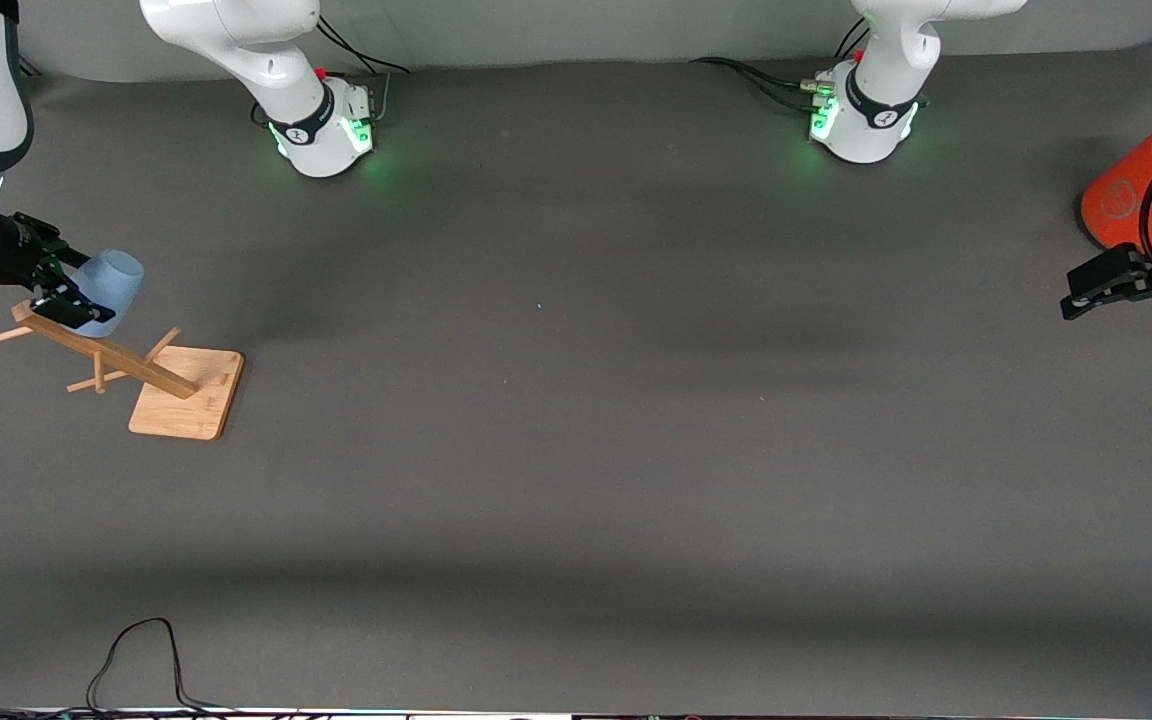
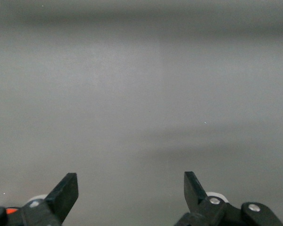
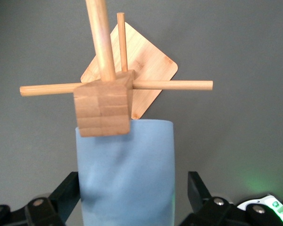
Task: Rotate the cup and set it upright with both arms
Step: 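Close the right gripper around the blue cup's base, then slide the blue cup off the peg with the right gripper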
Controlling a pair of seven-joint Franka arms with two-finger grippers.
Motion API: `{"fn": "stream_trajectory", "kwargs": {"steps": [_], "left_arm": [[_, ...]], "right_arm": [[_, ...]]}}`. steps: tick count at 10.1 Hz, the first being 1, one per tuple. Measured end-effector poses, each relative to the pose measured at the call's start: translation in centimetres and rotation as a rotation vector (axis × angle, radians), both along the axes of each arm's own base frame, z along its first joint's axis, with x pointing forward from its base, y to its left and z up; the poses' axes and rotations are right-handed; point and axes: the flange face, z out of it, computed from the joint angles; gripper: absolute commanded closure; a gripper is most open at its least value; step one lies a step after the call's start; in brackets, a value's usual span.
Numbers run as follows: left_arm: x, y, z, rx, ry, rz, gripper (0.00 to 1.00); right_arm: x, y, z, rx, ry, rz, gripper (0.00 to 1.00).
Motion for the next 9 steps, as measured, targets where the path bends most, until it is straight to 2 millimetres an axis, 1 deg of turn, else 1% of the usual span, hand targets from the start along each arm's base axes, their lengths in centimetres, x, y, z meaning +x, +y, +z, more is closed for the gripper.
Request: {"fn": "stream_trajectory", "kwargs": {"steps": [1,3,4,9], "left_arm": [[0.02,0.02,-0.04,0.000,0.001,0.000,0.00],[0.05,0.08,-0.11,0.000,0.002,0.001,0.00],[0.05,0.11,-0.11,0.000,0.002,0.002,0.00],[0.06,0.13,-0.11,0.000,0.002,0.002,0.00]], "right_arm": [[0.07,-0.01,-0.06,-0.002,-0.009,0.000,0.23],[0.10,-0.03,-0.06,-0.003,-0.011,0.000,0.43],[0.11,-0.02,-0.01,-0.003,-0.013,0.000,0.46],[0.16,0.08,0.08,-0.004,-0.015,0.002,0.46]]}}
